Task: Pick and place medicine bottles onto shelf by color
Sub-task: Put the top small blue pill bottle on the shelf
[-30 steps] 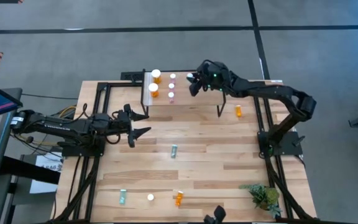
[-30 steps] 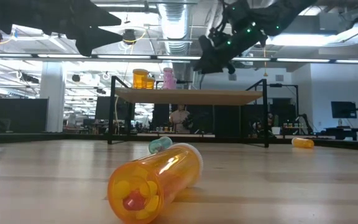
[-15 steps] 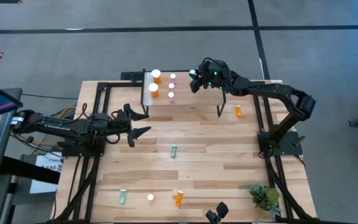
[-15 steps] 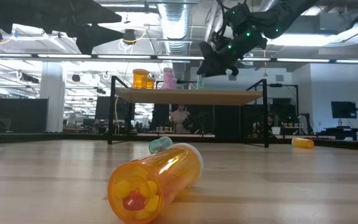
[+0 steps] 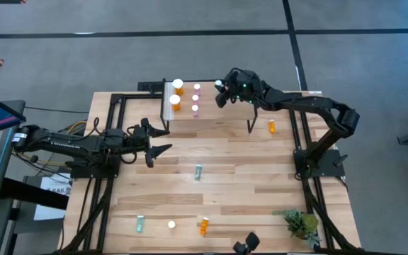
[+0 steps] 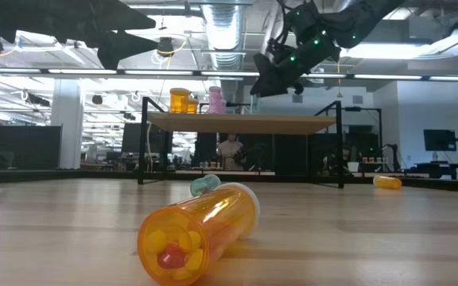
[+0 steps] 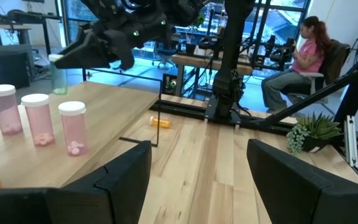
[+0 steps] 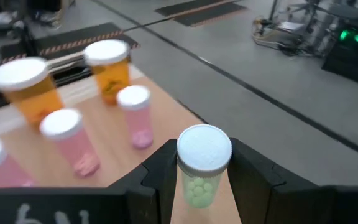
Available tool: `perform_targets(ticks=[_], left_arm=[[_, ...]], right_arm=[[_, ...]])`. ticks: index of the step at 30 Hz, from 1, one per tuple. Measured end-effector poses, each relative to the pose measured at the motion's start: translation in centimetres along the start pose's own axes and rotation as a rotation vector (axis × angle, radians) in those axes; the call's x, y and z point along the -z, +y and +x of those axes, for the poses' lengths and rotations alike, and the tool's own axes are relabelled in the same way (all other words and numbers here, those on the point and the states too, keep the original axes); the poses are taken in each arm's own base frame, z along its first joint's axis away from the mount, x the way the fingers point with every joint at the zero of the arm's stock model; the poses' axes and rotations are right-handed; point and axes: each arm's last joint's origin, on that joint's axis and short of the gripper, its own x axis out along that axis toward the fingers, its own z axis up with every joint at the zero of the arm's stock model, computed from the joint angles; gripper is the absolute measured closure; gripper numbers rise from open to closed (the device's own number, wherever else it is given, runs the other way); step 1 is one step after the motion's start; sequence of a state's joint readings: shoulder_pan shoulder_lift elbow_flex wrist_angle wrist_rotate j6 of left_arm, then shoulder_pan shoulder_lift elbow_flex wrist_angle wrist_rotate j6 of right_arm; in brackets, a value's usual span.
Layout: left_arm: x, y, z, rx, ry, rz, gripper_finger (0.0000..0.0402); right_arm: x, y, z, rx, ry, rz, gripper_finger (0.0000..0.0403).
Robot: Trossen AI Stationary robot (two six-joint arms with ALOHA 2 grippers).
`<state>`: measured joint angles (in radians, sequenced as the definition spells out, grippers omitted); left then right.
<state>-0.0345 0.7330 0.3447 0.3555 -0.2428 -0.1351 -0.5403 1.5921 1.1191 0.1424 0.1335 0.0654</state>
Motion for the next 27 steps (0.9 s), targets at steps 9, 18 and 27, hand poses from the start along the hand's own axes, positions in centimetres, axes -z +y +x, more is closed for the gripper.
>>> perform_targets(ticks=[9,18,27], left_arm=[[0.0,0.0,0.0,0.000,-0.001,0.000,0.0149],[0.0,0.0,0.0,0.001,-0.001,0.000,0.0149],[0.0,0.0,0.0,0.000,0.006,0.001,0.0149]], right_arm=[[0.2,0.0,0.7,0.001,-0.009,0.097,0.0255],[0.9,0.4,3.0,0.005,0.055,0.061,0.0255],[1.1,-0.4,3.4,0.024,0.080,0.053,0.0255]])
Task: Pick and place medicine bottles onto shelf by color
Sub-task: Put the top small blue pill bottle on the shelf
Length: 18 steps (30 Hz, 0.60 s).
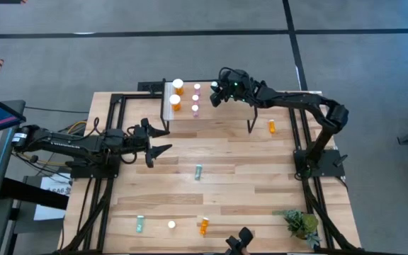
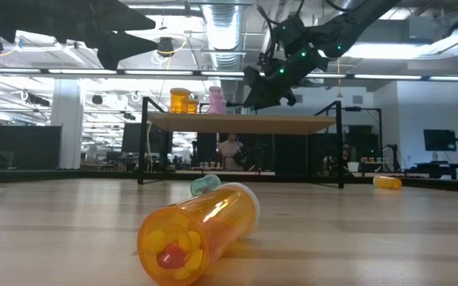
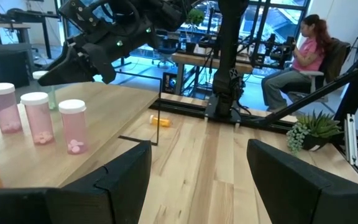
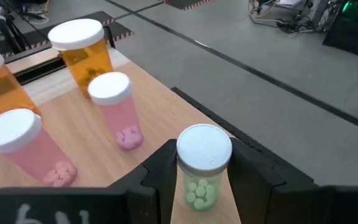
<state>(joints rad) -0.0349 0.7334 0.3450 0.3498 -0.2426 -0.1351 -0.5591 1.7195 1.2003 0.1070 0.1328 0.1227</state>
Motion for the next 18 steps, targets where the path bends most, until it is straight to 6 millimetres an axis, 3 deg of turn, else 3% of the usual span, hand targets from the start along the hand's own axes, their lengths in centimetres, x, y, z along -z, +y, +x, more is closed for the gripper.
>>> perform_targets(ticks=[18], left_arm=[[-0.05,-0.01,0.00,0.001,-0.005,-0.006,0.0149]], right_arm=[[-0.03,0.01,0.07,-0.001,-0.014,-0.027,0.0241]])
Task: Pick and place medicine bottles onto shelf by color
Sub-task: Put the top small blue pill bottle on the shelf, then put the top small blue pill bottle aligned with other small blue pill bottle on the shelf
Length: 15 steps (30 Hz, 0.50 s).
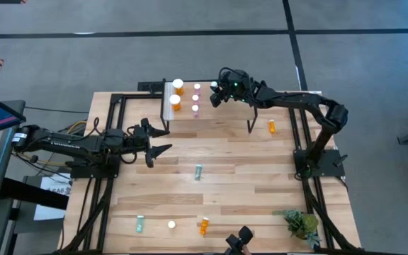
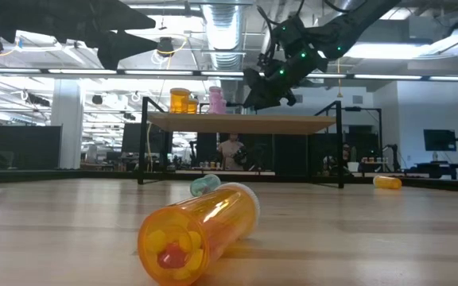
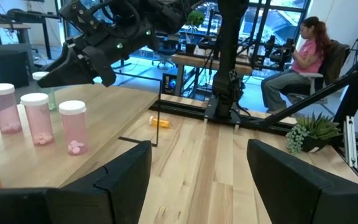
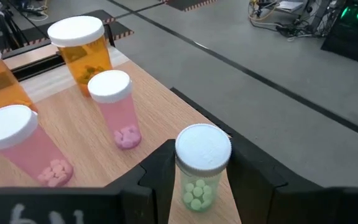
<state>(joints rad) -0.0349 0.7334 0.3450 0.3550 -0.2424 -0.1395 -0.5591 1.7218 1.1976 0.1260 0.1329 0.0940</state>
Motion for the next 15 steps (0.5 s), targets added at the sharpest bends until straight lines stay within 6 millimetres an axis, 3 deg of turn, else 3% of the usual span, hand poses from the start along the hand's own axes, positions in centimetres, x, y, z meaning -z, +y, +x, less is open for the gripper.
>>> perform_targets(ticks=[15], left_arm=[[0.00,0.00,0.00,0.000,0.000,-0.005,0.0149]], right_arm=[[-0.38,0.01,-0.18,-0.005,-0.032,0.078,0.0169]])
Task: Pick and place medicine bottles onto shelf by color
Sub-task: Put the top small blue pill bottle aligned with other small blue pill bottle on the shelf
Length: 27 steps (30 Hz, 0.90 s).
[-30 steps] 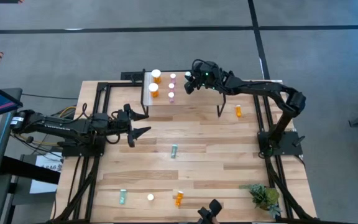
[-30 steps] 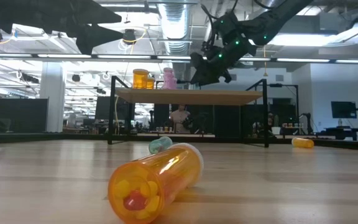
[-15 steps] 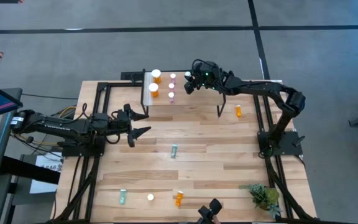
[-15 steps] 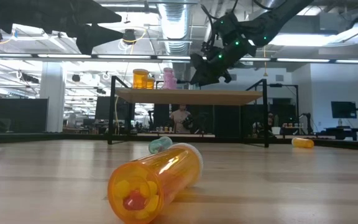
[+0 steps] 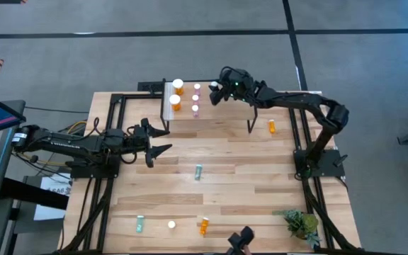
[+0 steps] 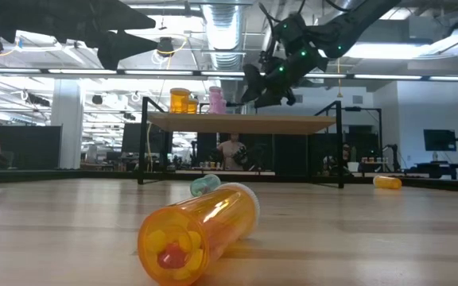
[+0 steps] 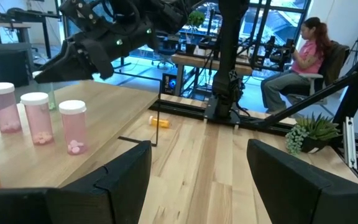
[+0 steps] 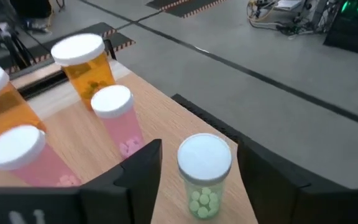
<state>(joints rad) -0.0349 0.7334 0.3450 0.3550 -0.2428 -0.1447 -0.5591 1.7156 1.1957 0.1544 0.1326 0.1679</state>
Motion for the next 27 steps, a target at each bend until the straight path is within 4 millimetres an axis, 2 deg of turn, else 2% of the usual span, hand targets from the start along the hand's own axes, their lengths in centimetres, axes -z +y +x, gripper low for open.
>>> perform_targets(ticks=[7,14,17,20,27], left_arm=[[0.0,0.0,0.0,-0.002,0.000,0.002,0.0149],[0.0,0.0,0.0,-0.005,-0.002,0.012,0.0149],[0.0,0.0,-0.1,0.014,-0.001,0.051,0.0149],[-0.9,0.0,-1.0,0.033,-0.057,0.067,0.0149],[-2.1,0.4,-3.2,0.033,-0.123,0.031,0.0149]], right_arm=[[-1.3,-0.2,-1.8,0.003,-0.007,0.013,0.0163],[-3.6,0.8,-5.9,-0.034,-0.041,-0.009,0.0163],[-4.5,2.4,-8.5,-0.101,-0.061,-0.055,0.0163],[-4.4,5.1,-11.2,-0.196,-0.035,-0.134,0.0163],[-0.8,12.0,-16.3,-0.311,0.131,-0.269,0.0163]])
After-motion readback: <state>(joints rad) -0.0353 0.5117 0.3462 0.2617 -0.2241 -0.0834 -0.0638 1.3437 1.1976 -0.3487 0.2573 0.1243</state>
